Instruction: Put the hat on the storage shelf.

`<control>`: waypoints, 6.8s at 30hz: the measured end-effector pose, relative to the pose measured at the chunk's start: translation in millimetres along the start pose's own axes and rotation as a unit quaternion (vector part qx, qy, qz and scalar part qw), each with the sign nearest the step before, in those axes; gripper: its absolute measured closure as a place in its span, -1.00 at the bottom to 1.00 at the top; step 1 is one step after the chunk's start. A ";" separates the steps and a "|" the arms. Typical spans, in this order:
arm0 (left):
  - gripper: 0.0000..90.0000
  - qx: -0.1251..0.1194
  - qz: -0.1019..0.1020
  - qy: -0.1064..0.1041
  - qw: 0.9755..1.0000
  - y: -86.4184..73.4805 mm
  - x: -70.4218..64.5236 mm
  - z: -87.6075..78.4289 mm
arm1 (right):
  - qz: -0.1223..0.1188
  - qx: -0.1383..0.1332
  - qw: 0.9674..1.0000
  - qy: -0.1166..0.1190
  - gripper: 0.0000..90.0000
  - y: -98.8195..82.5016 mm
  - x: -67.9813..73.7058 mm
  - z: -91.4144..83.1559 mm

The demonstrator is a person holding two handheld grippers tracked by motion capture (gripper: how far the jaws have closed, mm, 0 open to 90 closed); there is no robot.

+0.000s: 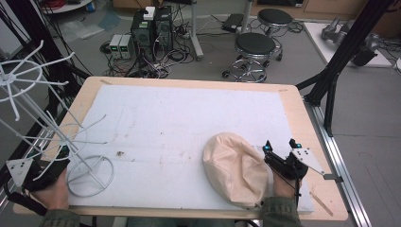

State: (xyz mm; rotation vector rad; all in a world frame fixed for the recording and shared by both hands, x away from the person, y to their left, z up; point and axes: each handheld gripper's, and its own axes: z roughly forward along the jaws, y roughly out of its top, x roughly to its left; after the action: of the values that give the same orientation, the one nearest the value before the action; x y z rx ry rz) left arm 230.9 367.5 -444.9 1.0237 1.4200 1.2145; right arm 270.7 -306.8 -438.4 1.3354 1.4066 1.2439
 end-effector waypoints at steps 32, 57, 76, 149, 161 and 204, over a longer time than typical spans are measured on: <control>-0.49 0.006 0.001 0.000 1.000 -0.6 1.1 0.3 | 0.000 0.001 1.000 0.001 -0.75 -0.3 -0.4 0.0; -0.49 0.004 -0.006 0.004 1.000 -0.5 3.9 0.5 | -0.030 0.021 0.996 0.080 -0.77 35.4 23.5 12.2; -0.49 0.006 -0.001 0.001 1.000 -0.1 4.7 0.8 | -0.076 0.126 0.978 0.148 -0.77 35.6 37.6 36.7; -0.48 0.006 -0.005 -0.003 1.000 -0.3 5.5 1.3 | -0.210 0.267 0.929 0.146 0.69 13.3 65.1 65.2; -0.48 0.008 -0.005 -0.005 1.000 -0.5 4.1 2.2 | -0.167 0.263 0.937 0.162 0.70 13.6 56.4 64.9; -0.47 0.010 -0.008 -0.004 1.000 -0.9 3.3 3.3 | 0.008 0.042 0.956 0.290 0.65 47.3 46.4 32.2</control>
State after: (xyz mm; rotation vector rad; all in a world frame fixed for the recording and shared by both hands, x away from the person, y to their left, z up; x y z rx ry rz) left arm 233.5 371.1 -446.4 1.0277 1.4344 1.1853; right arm 306.1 -259.2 -394.7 1.0748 1.8645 1.6893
